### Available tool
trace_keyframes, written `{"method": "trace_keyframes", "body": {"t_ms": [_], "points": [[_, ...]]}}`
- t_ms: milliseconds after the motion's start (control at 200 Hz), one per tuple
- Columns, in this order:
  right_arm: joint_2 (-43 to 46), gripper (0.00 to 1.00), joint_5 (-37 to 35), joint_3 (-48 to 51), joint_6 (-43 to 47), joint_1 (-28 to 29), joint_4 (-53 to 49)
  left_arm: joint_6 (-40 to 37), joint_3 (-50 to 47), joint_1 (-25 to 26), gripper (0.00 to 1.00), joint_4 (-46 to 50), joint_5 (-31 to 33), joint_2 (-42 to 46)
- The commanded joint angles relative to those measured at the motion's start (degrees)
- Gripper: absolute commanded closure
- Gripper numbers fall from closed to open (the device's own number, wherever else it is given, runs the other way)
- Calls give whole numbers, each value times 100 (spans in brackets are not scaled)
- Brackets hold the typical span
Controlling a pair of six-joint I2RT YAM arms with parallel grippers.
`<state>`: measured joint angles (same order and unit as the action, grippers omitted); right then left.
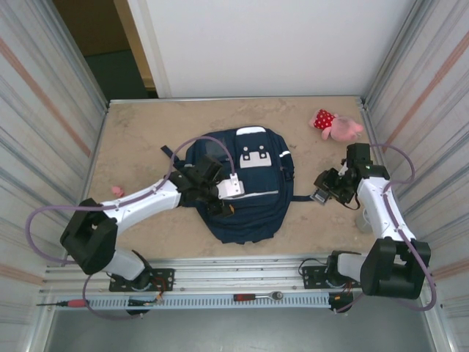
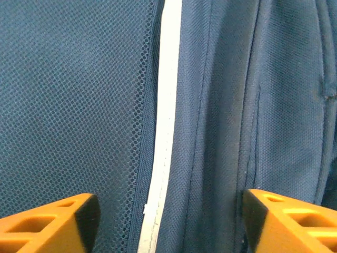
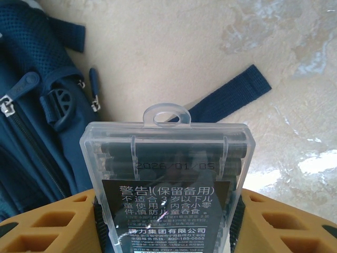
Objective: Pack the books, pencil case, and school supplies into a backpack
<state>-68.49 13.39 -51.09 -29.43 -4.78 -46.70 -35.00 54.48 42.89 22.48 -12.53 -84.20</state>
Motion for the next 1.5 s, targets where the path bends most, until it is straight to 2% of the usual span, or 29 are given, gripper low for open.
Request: {"method": "trace_keyframes", "body": {"t_ms": [0, 130, 251, 386, 571, 706, 731, 777, 802, 897, 962, 1067, 1192, 1363, 1493], "points": [[92, 55, 85, -19, -50, 75, 35, -45, 230, -22, 39, -301, 262, -13], [93, 55, 41, -34, -36, 167, 44, 121, 215, -47, 60, -424, 177, 125], [108, 55, 6, -45, -73, 276, 103, 395, 188, -194, 88, -538, 9, 299], [74, 56, -20, -92, -164, 458, 187, 752, 67, -481, 100, -629, -397, 617], [-16, 56, -90, -199, -240, 786, 179, 1125, -237, -880, 100, -894, -1019, 1037], [-27, 57, -85, -170, -297, 957, 246, 1041, -217, -907, 100, -700, -1255, 1077], [-33, 56, -59, -160, -314, 983, 270, 973, -197, -876, 93, -628, -1323, 1056], [-67, 56, -22, -147, -343, 1015, 313, 767, -166, -727, 71, -538, -1255, 1000], [-83, 57, -13, -150, -352, 1031, 334, 608, -145, -591, 62, -496, -1102, 953], [-163, 57, 15, -188, -377, 1096, 388, 23, 5, 7, 39, -337, -493, 580], [-196, 57, 40, -199, -410, 1141, 431, -210, 179, 311, 31, -252, -214, 222], [-232, 57, 37, -199, -445, 1223, 469, -224, 452, 582, 25, -374, 302, -310], [-252, 57, 50, -215, -472, 1304, 492, -93, 579, 632, 24, -769, 671, -697], [-212, 57, 6, -202, -468, 1356, 504, 39, 620, 630, 47, -847, 743, -701], [-165, 57, -12, -156, -441, 1387, 460, 194, 430, 630, 49, -935, 515, -263]]}}
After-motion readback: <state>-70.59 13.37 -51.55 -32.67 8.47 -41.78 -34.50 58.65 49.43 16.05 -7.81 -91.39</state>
